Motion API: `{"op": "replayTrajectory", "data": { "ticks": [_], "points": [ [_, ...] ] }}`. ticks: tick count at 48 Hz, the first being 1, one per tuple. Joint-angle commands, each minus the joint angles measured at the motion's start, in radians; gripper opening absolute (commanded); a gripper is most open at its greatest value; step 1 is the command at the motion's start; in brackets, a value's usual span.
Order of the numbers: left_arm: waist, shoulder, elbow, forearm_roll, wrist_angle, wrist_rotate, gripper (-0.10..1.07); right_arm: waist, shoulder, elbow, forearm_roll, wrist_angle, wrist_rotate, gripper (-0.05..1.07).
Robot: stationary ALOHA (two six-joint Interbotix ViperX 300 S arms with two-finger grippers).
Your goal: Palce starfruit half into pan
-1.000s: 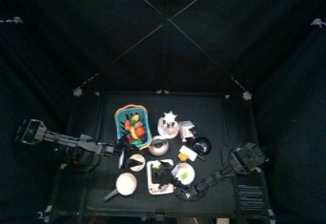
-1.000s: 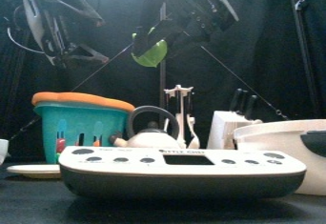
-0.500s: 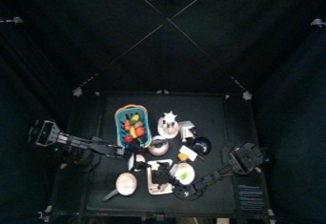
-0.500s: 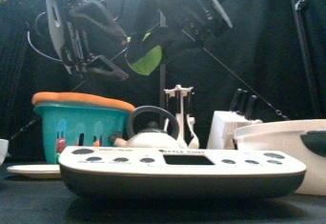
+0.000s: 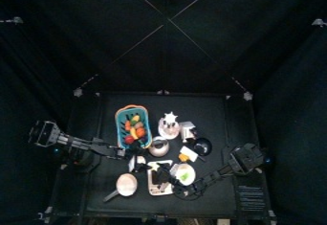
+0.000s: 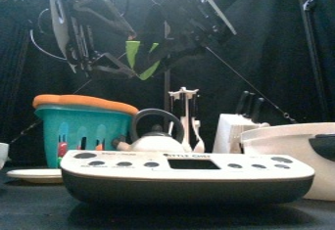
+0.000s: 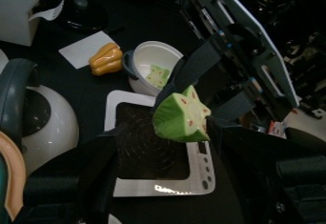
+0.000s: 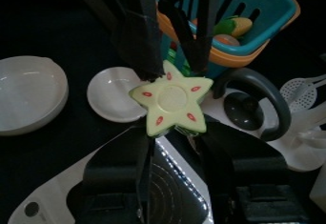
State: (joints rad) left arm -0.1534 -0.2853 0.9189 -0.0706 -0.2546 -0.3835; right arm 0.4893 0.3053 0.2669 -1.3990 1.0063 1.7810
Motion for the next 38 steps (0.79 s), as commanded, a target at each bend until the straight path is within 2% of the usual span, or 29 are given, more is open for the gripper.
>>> {"op": "replayTrajectory", "data": {
  "ticks": [1, 14, 28, 38],
  "points": [
    [0.008, -0.028, 0.0, -0.017, -0.008, 0.002, 0.98, -0.005, -0.018, -0.018, -0.003, 0.002, 0.0, 0.58],
    [0.025, -0.081, 0.055, -0.026, -0.012, 0.002, 0.98, -0.008, -0.014, -0.021, 0.009, -0.028, 0.003, 0.59],
    [0.005, -0.023, 0.015, -0.029, -0.014, 0.002, 0.98, -0.029, -0.005, -0.035, 0.003, -0.055, 0.002, 0.69],
    [0.011, -0.048, 0.034, -0.031, -0.014, 0.002, 0.98, -0.034, 0.006, -0.043, -0.005, -0.074, 0.002, 0.72]
  ]
}}
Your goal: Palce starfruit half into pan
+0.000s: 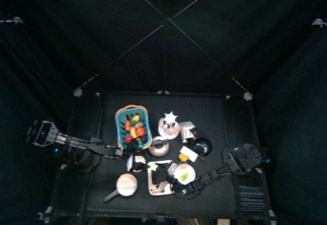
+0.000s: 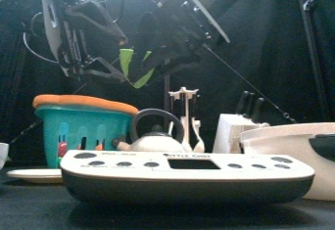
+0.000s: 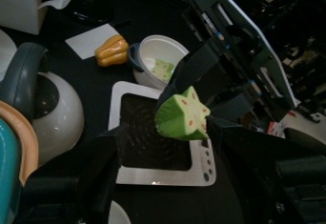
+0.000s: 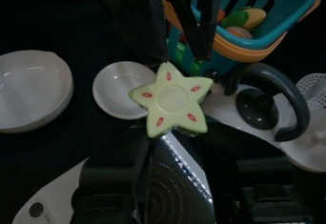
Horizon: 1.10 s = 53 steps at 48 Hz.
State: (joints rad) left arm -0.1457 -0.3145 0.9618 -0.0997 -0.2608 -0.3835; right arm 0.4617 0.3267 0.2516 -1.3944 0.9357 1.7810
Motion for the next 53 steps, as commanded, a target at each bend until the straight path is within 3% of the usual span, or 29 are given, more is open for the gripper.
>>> {"op": "replayTrajectory", "data": {
  "ticks": [1, 16, 23, 34, 53],
  "points": [
    [0.003, -0.026, -0.005, 0.0, -0.008, 0.003, 0.98, -0.006, -0.012, -0.031, -0.009, -0.006, 0.002, 0.72],
    [0.075, -0.167, 0.092, 0.005, -0.008, 0.006, 0.98, -0.021, 0.044, -0.117, -0.04, -0.081, 0.002, 0.72],
    [0.103, -0.216, 0.126, 0.02, -0.008, 0.005, 0.98, -0.028, 0.103, -0.204, -0.064, -0.183, 0.002, 0.72],
    [0.129, -0.225, 0.153, 0.021, -0.009, 0.006, 0.98, -0.052, 0.212, -0.342, -0.067, -0.295, 0.0, 0.72],
    [0.173, -0.225, 0.175, 0.021, -0.008, 0.005, 0.98, -0.089, 0.302, -0.443, -0.049, -0.422, 0.002, 0.73]
  ]
}}
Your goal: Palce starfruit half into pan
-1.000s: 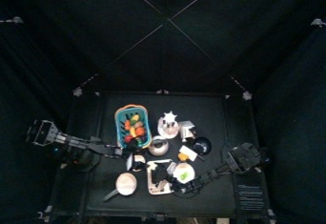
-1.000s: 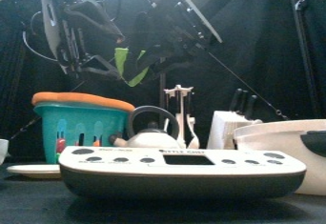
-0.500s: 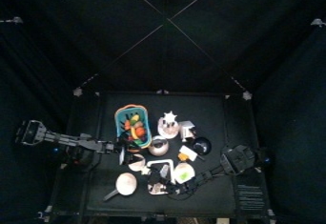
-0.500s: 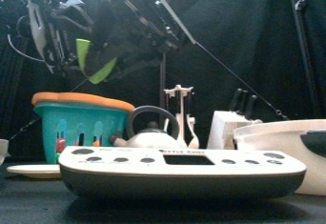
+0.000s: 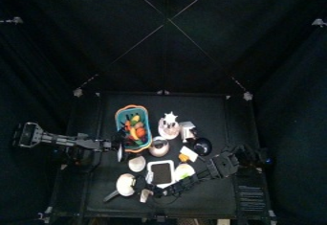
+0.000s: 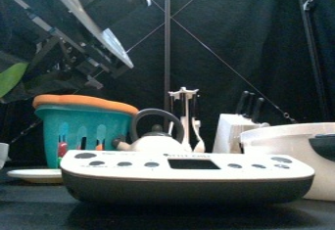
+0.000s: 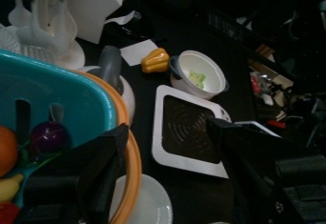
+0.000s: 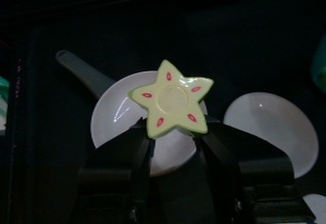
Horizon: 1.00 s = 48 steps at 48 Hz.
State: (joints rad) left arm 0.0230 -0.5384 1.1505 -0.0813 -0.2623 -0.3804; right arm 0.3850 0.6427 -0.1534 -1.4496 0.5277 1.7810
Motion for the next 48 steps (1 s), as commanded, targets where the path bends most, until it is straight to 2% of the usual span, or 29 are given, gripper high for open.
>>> {"op": "replayTrajectory", "data": {
  "ticks": [1, 7, 19, 31, 48],
  "points": [
    [0.005, -0.003, -0.014, 0.003, -0.006, 0.002, 0.98, -0.012, -0.011, -0.043, 0.009, -0.02, 0.002, 0.73],
    [0.005, -0.002, -0.012, 0.003, -0.005, 0.002, 0.98, -0.018, -0.006, -0.046, 0.018, -0.041, 0.002, 0.77],
    [0.005, -0.002, -0.012, 0.003, -0.002, 0.002, 0.98, -0.02, -0.006, -0.04, 0.028, -0.044, 0.0, 0.92],
    [0.005, -0.002, -0.011, 0.003, 0.005, 0.002, 0.98, -0.02, -0.037, -0.017, 0.02, -0.041, -0.002, 0.92],
    [0.006, -0.003, -0.003, 0.003, 0.006, 0.002, 0.98, -0.011, -0.126, 0.087, 0.008, 0.026, -0.003, 0.92]
  ]
}}
